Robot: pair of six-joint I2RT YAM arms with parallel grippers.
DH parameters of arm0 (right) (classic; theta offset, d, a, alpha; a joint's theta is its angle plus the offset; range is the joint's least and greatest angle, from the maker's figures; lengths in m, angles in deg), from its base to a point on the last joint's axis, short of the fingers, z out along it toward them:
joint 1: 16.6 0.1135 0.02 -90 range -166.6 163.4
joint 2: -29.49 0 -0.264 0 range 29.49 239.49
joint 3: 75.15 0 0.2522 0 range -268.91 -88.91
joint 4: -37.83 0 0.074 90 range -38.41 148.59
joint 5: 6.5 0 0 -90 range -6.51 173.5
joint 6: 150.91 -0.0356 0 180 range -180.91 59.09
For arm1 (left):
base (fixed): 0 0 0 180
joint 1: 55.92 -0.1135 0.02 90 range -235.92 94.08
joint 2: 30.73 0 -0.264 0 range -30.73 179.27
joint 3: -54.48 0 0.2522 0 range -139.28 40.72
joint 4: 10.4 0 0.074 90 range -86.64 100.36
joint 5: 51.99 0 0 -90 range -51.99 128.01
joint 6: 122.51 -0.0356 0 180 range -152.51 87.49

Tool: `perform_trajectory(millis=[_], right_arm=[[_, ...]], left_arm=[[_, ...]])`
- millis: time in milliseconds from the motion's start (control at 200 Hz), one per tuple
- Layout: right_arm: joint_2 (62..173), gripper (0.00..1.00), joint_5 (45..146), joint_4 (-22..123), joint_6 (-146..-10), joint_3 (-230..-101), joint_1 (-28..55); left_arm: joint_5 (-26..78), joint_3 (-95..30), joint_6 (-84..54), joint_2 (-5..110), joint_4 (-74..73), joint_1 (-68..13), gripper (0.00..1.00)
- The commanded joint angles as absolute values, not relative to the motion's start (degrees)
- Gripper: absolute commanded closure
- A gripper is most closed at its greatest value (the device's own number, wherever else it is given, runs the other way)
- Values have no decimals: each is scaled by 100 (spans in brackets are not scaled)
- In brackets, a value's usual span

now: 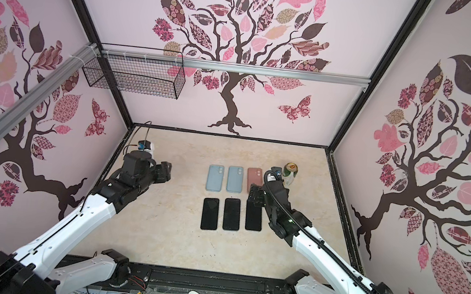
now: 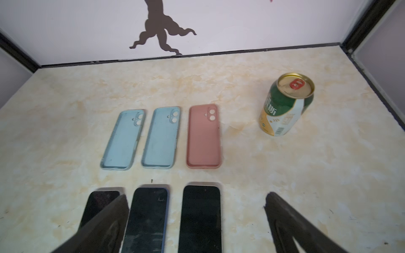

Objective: Take the phone out of the phone case
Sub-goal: Reset both arms

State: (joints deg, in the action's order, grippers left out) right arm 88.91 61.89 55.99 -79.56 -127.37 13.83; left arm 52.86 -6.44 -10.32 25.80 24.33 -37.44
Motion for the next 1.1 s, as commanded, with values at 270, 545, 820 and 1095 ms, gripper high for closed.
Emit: perform_trajectory(millis=[270, 545, 820, 1095], right_arm=[[8687, 1, 5089, 3271, -7501, -11679, -45], [9433, 1, 5117, 1904, -6433, -11139, -538], [10470, 1, 5979, 87, -6123, -10643, -790], [11051, 0, 6670, -791, -6396, -10506, -1166]], left_arm=[[4933, 972, -2021, 2356, -222, -5600, 2], [4483, 1271, -2830, 3100, -1070, -5916, 2], [3857, 1688, -2451, 4037, -2374, -6354, 2], [3276, 2067, -2640, 4961, -4194, -6371, 2]])
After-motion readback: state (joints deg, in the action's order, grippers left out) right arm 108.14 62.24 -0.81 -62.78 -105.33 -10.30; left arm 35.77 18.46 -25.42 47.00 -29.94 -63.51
